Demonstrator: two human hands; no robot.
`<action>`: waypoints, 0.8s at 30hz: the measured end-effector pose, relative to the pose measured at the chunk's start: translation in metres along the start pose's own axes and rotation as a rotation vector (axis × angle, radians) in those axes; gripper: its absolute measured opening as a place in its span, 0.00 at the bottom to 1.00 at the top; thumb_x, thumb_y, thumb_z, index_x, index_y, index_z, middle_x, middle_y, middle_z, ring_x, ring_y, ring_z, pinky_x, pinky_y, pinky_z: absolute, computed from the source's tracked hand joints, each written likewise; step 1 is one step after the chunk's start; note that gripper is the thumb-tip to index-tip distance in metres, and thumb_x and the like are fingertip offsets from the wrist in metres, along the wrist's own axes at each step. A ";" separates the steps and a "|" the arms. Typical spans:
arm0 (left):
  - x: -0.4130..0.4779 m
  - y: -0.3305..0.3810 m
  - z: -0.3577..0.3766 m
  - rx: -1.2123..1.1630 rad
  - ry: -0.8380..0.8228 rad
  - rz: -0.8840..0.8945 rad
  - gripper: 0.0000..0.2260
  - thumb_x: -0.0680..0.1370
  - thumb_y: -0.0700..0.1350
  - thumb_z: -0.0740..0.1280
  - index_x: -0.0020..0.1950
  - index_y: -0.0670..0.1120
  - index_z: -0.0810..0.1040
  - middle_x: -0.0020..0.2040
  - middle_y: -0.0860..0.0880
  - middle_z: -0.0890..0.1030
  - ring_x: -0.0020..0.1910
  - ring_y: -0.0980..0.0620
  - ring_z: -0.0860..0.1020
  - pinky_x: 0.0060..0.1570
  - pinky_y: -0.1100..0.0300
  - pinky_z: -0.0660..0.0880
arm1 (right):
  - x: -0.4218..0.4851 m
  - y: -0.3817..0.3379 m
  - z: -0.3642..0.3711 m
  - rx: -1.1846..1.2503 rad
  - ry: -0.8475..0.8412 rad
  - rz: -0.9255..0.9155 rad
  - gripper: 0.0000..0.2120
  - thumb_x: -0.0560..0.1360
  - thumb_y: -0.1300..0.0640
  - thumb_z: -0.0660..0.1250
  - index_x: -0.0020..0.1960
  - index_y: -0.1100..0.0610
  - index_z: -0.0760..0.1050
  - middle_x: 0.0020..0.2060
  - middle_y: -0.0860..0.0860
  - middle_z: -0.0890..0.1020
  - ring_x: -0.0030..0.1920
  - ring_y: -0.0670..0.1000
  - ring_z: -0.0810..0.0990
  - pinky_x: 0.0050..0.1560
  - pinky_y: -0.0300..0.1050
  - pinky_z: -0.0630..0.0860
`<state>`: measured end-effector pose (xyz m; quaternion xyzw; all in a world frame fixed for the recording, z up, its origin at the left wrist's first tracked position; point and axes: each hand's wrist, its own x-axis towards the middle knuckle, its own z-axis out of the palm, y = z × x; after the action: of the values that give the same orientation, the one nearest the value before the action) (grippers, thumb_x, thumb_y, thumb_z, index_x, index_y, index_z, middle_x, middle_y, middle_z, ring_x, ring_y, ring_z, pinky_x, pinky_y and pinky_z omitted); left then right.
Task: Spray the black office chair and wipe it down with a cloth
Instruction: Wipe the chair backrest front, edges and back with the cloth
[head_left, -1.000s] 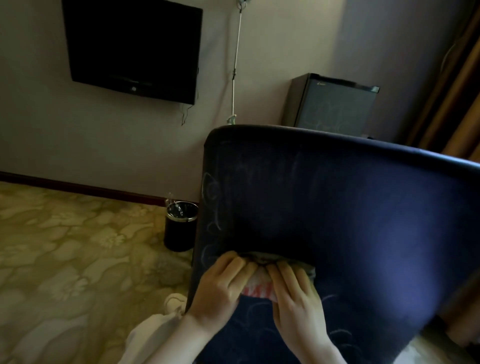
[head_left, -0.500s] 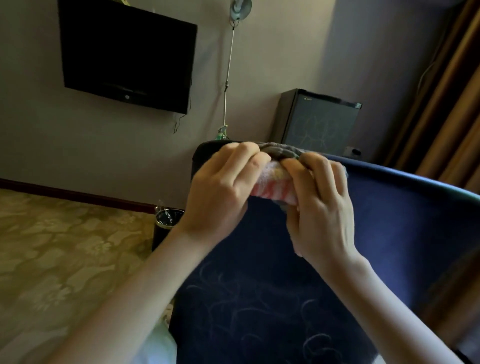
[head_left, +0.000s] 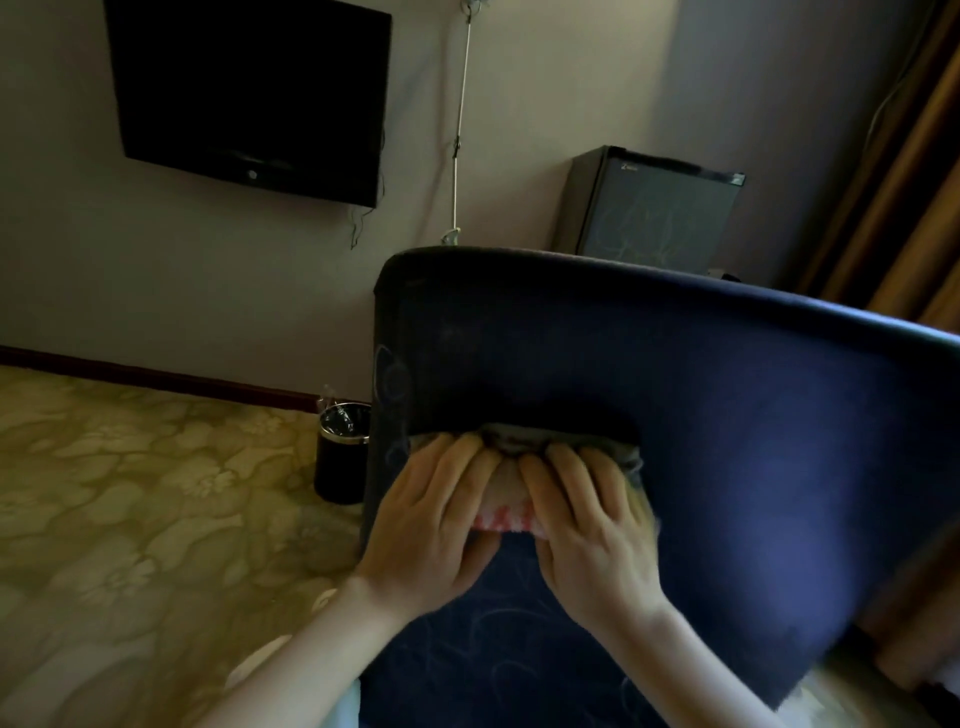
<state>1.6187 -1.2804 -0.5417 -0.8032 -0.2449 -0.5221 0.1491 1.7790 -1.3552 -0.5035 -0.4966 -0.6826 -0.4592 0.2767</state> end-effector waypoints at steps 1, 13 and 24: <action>-0.013 0.001 0.007 0.002 -0.010 -0.005 0.24 0.75 0.52 0.64 0.67 0.42 0.67 0.65 0.44 0.68 0.65 0.44 0.70 0.69 0.53 0.65 | -0.013 -0.003 0.005 0.002 -0.027 0.007 0.19 0.69 0.57 0.67 0.60 0.54 0.72 0.58 0.50 0.72 0.54 0.53 0.72 0.50 0.46 0.71; -0.019 -0.005 -0.012 0.029 0.013 0.005 0.17 0.74 0.39 0.62 0.63 0.41 0.70 0.59 0.42 0.76 0.58 0.45 0.73 0.55 0.51 0.78 | -0.011 -0.023 -0.006 0.147 -0.073 -0.020 0.19 0.72 0.66 0.56 0.62 0.58 0.72 0.55 0.55 0.77 0.52 0.57 0.76 0.44 0.53 0.80; 0.078 -0.060 -0.088 -0.103 0.283 -0.129 0.12 0.77 0.37 0.63 0.59 0.35 0.76 0.58 0.38 0.76 0.58 0.41 0.75 0.60 0.57 0.72 | 0.129 -0.047 -0.029 0.100 0.115 -0.115 0.17 0.73 0.63 0.63 0.62 0.58 0.77 0.59 0.55 0.78 0.56 0.58 0.73 0.53 0.52 0.74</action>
<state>1.5446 -1.2557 -0.4355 -0.7107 -0.2454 -0.6506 0.1068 1.6870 -1.3307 -0.3999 -0.4151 -0.7150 -0.4674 0.3130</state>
